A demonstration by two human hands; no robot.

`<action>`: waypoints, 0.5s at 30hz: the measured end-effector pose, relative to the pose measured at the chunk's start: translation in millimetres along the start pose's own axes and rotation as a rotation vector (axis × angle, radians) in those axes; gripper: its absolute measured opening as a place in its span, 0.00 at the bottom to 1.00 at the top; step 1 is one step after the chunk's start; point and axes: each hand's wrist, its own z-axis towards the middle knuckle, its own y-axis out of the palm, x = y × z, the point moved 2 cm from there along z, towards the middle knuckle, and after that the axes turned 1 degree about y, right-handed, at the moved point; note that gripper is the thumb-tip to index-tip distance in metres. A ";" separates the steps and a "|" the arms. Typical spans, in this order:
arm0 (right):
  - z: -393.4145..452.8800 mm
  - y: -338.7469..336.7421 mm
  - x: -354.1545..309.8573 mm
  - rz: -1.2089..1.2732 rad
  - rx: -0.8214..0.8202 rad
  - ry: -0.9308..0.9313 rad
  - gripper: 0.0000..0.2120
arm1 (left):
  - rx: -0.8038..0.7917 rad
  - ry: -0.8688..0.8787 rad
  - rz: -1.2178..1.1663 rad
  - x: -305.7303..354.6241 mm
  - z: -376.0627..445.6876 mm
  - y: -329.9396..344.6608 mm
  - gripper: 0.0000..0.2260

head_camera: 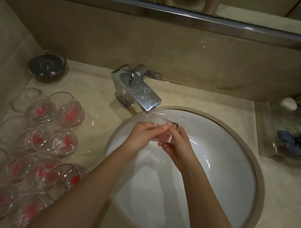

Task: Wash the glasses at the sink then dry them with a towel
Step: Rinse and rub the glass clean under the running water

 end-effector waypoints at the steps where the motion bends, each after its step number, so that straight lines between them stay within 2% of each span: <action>1: -1.3 -3.1 -4.1 -0.049 -0.026 -0.020 0.16 | -0.036 -0.040 -0.016 -0.6 -0.2 -0.8 0.11; 3: -2.6 -9.0 -11.9 -0.112 -0.100 -0.042 0.15 | -0.099 -0.075 -0.041 -2.9 -0.1 -3.7 0.12; 6: -0.7 -15.4 -21.1 -0.157 -0.175 -0.056 0.18 | -0.113 -0.080 -0.089 -4.1 -0.4 -6.2 0.12; 9: -4.1 -13.3 -32.7 -0.214 -0.171 0.045 0.11 | -0.122 -0.052 -0.063 1.9 -1.8 -4.5 0.11; 12: -2.1 -15.7 -39.3 -0.435 -0.131 0.121 0.23 | -0.133 -0.043 -0.042 7.7 -1.0 -5.6 0.09; 13: -1.2 -16.6 -40.5 -0.466 -0.137 0.091 0.22 | -0.141 -0.051 -0.044 9.9 -0.7 -5.8 0.08; 15: 1.3 -20.4 -40.9 -0.427 -0.185 -0.003 0.11 | -0.137 -0.089 -0.091 10.9 1.4 -8.0 0.07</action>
